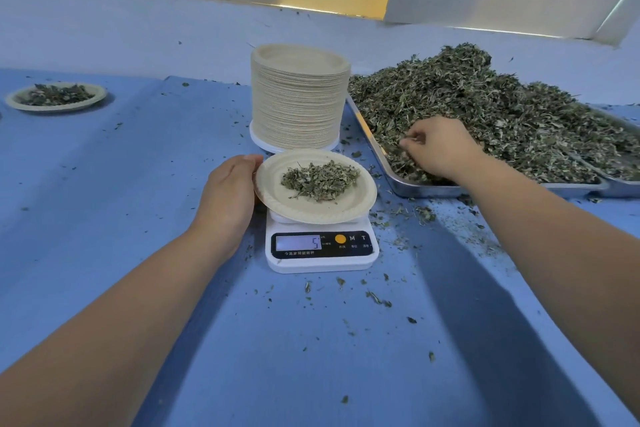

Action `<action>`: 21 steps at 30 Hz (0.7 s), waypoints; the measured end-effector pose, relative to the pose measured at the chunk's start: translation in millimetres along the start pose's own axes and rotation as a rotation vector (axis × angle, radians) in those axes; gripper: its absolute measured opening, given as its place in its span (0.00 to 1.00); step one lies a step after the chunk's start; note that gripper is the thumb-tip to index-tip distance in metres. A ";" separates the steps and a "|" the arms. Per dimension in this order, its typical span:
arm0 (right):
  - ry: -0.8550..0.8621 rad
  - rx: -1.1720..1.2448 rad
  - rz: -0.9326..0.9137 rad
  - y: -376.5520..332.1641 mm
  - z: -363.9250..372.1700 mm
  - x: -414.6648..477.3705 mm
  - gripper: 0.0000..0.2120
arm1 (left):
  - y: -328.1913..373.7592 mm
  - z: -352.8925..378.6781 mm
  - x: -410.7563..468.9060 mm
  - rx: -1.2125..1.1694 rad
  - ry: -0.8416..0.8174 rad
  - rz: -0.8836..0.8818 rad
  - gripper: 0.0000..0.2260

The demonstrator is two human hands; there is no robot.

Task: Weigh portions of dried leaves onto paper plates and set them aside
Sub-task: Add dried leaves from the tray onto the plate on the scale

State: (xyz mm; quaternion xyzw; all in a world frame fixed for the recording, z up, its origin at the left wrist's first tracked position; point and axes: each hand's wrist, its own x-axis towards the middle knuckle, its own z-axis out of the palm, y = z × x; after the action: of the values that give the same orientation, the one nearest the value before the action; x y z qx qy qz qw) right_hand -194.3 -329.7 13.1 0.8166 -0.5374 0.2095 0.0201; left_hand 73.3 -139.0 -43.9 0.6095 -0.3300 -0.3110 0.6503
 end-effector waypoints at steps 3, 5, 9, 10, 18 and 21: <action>0.163 0.134 0.033 -6.3 -10.0 -4.0 0.11 | -0.6 0.3 -0.7 -0.001 -0.001 -0.005 0.13; 0.269 0.216 -0.005 -20.8 -21.6 -6.2 0.08 | -0.7 -0.2 -0.5 0.008 -0.001 -0.007 0.14; 0.339 0.335 -0.117 -70.2 -42.7 -12.4 0.08 | -1.3 -0.1 -0.8 0.022 -0.007 0.007 0.14; 0.319 0.346 -0.156 -82.5 -44.0 -14.7 0.09 | -1.2 -0.4 -1.2 0.024 -0.009 0.011 0.14; -0.007 0.347 -0.517 -149.2 -19.7 -43.0 0.09 | -4.2 -1.1 3.6 0.029 -0.048 0.037 0.13; -0.085 0.314 -0.527 -157.1 -10.3 -44.2 0.10 | -4.2 -1.6 4.2 0.024 -0.049 0.020 0.14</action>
State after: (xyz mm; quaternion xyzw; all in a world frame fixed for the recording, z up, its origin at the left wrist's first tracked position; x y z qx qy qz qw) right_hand -73.2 -222.3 36.6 0.9290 -0.2685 0.2432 -0.0752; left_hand 77.1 -141.7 -48.0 0.6060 -0.3556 -0.3155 0.6378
